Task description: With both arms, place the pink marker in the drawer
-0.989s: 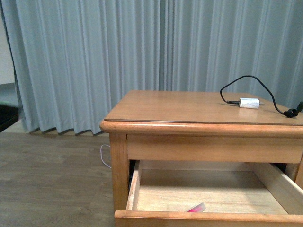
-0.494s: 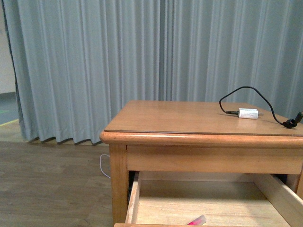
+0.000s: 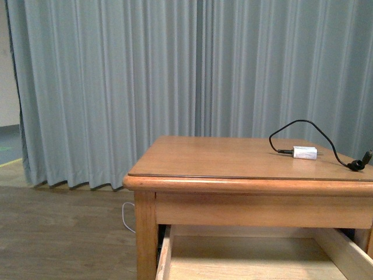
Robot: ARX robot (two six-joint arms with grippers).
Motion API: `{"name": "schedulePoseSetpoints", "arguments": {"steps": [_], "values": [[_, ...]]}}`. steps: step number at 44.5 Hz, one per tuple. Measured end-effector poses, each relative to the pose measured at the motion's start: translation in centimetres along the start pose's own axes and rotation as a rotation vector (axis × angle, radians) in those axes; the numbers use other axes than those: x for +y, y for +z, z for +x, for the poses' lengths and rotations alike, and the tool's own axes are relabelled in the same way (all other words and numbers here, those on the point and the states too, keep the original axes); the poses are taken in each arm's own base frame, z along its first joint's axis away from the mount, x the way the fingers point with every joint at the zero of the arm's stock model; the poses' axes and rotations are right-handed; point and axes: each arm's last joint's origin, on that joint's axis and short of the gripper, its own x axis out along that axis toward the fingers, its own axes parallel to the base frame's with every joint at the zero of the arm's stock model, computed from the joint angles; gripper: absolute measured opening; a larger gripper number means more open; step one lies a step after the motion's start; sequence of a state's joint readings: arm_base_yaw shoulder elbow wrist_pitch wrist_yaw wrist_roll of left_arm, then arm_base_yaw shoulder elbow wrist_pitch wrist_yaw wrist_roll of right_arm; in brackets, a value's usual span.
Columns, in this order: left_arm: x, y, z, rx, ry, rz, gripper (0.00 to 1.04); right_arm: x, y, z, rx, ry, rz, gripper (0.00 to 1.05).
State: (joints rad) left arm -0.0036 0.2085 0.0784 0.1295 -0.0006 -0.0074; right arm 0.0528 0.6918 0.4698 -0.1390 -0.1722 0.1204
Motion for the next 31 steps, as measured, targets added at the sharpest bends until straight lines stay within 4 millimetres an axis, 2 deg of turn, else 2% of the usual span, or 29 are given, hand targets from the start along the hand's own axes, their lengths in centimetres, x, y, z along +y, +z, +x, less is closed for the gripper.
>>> {"name": "schedulePoseSetpoints", "arguments": {"steps": [7, 15, 17, 31], "values": [[0.0, -0.8, -1.0, 0.013, 0.002, 0.000, 0.04, 0.0, 0.0, 0.0, 0.000, -0.001, 0.000, 0.96], [0.0, -1.0, -1.1, -0.002, 0.002, 0.000, 0.04, 0.0, 0.0, 0.0, 0.000, 0.000, 0.000, 0.96], [0.0, -1.6, -1.2, -0.005, 0.001, -0.001, 0.04, 0.0, 0.0, 0.0, 0.000, 0.000, 0.000, 0.96], [0.0, -1.5, -1.3, -0.018, 0.001, 0.003, 0.04, 0.0, 0.0, 0.0, 0.000, 0.001, 0.000, 0.96]]}}
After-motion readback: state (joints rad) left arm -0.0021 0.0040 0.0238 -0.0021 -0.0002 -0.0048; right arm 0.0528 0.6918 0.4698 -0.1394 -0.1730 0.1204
